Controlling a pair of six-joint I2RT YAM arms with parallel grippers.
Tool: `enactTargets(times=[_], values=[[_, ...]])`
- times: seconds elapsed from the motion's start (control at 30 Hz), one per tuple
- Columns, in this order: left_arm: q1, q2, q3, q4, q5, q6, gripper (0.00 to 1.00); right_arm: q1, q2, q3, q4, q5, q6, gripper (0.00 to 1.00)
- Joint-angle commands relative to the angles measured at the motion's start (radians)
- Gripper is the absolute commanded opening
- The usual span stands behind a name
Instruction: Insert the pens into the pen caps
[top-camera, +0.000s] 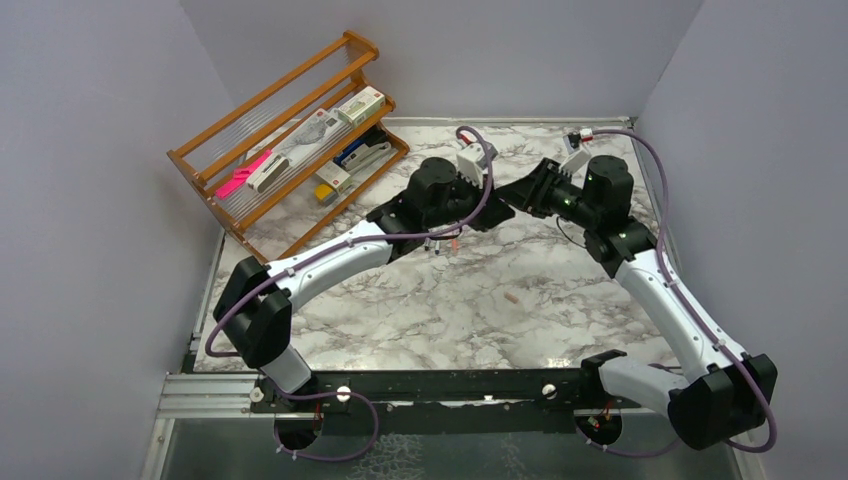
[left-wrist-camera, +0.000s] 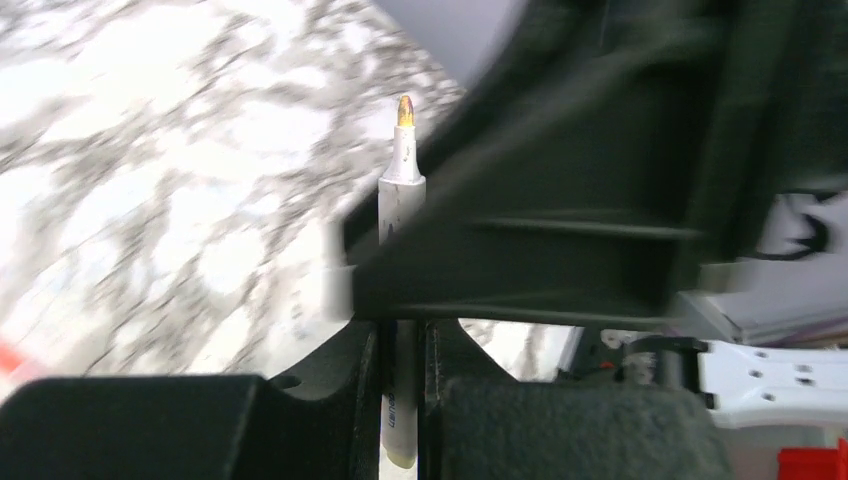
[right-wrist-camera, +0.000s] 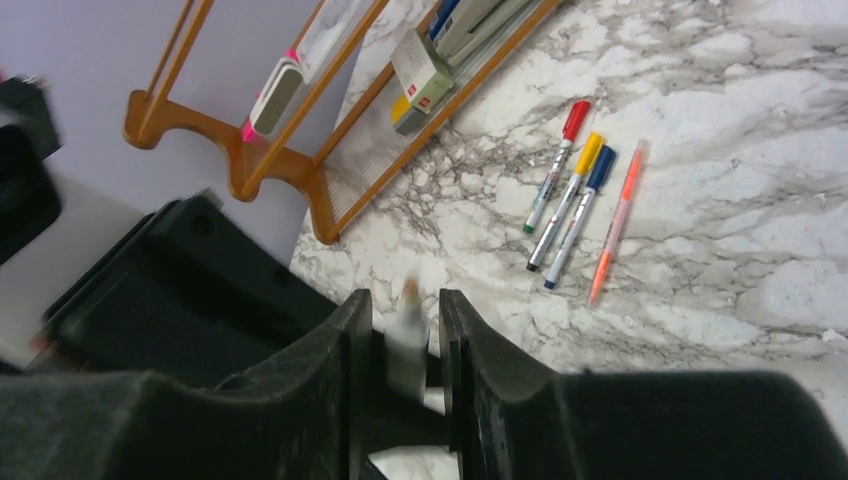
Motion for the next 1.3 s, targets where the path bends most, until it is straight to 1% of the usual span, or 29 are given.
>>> enactTargets(times=[0.0, 0.1, 0.23, 0.3, 0.37, 0.43, 0.5, 0.57, 0.67, 0.73, 0.83, 0.93, 1.1, 1.27], values=[[0.121, -0.063, -0.103, 0.017, -0.068, -0.052, 0.00, 0.007, -0.049, 0.052, -0.117, 0.081, -0.078, 0.38], [0.182, -0.112, -0.165, 0.003, -0.072, -0.053, 0.00, 0.007, -0.052, 0.072, -0.207, 0.140, -0.138, 0.40], [0.241, -0.188, -0.240, -0.011, -0.074, -0.046, 0.00, 0.007, -0.036, 0.115, -0.384, 0.256, -0.277, 0.40], [0.258, -0.213, -0.263, -0.024, -0.075, -0.038, 0.00, 0.007, 0.025, 0.149, -0.524, 0.295, -0.348, 0.40], [0.264, -0.227, -0.283, -0.025, -0.073, -0.037, 0.00, 0.006, 0.111, 0.174, -0.653, 0.299, -0.417, 0.40], [0.268, -0.230, -0.297, -0.014, -0.062, -0.039, 0.00, 0.007, 0.179, 0.176, -0.727, 0.295, -0.468, 0.41], [0.271, -0.225, -0.301, -0.005, -0.052, -0.045, 0.00, 0.007, 0.197, 0.150, -0.737, 0.283, -0.511, 0.42], [0.273, -0.218, -0.298, 0.003, -0.046, -0.048, 0.00, 0.007, 0.215, 0.131, -0.751, 0.268, -0.514, 0.45], [0.273, -0.210, -0.296, 0.016, -0.046, -0.052, 0.00, 0.008, 0.287, 0.116, -0.824, 0.214, -0.522, 0.55], [0.273, -0.204, -0.295, 0.025, -0.044, -0.053, 0.00, 0.013, 0.313, 0.097, -0.844, 0.190, -0.538, 0.58], [0.274, -0.194, -0.295, 0.033, -0.036, -0.053, 0.00, 0.021, 0.324, 0.071, -0.847, 0.148, -0.551, 0.59], [0.277, -0.180, -0.292, 0.041, -0.023, -0.052, 0.00, 0.060, 0.361, 0.069, -0.852, 0.156, -0.548, 0.59], [0.281, -0.166, -0.284, 0.040, -0.009, -0.046, 0.00, 0.172, 0.432, 0.080, -0.834, 0.238, -0.517, 0.59], [0.292, -0.166, -0.283, 0.023, -0.006, -0.033, 0.00, 0.197, 0.487, 0.102, -0.820, 0.334, -0.500, 0.59]])
